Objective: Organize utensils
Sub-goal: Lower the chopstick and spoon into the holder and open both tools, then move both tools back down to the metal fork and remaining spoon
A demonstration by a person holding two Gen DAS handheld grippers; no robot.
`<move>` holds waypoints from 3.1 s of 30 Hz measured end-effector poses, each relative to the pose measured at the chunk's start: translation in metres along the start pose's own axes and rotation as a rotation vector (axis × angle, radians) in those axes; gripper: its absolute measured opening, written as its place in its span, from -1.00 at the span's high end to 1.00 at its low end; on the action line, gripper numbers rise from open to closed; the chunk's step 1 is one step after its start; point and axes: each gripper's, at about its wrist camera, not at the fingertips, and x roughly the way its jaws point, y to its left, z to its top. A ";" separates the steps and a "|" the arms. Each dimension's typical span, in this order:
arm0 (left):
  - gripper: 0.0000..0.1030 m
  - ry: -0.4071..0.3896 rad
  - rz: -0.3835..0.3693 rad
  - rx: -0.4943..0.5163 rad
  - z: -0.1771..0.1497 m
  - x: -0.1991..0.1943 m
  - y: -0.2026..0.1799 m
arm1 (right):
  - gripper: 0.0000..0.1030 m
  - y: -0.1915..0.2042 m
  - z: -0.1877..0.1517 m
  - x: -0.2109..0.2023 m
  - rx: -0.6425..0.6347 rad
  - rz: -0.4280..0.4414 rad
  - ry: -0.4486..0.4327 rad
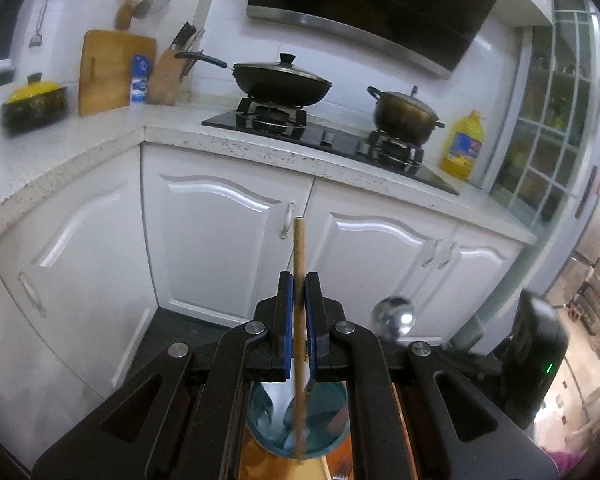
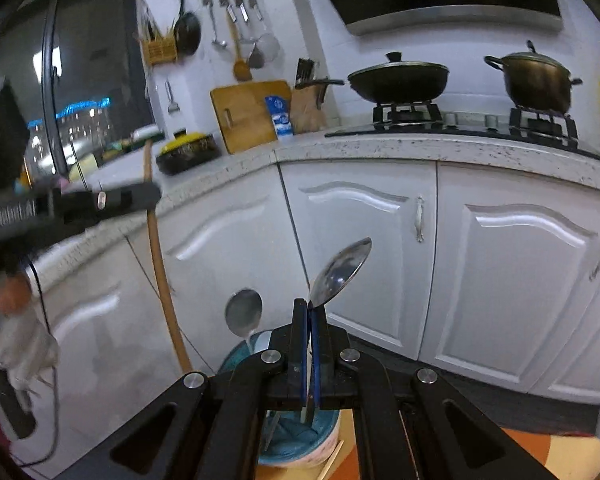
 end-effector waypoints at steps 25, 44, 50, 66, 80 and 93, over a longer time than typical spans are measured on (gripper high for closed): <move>0.92 -0.046 0.078 0.029 -0.011 0.018 0.010 | 0.97 0.007 -0.066 0.032 -0.096 0.037 0.193; 0.16 0.143 0.082 -0.005 -0.069 0.035 -0.004 | 0.38 -0.021 -0.065 -0.015 0.023 0.032 0.188; 0.16 0.156 0.133 0.015 -0.084 0.024 -0.019 | 0.33 -0.027 -0.067 -0.036 0.062 0.012 0.165; 0.16 0.169 0.177 0.123 -0.126 0.001 -0.075 | 0.22 -0.043 -0.092 -0.093 0.117 -0.078 0.157; 0.16 0.227 0.121 0.205 -0.156 0.008 -0.118 | 0.18 -0.072 -0.124 -0.132 0.176 -0.152 0.180; 0.16 0.438 -0.020 0.118 -0.201 0.032 -0.079 | 0.18 -0.109 -0.179 -0.075 0.299 -0.147 0.359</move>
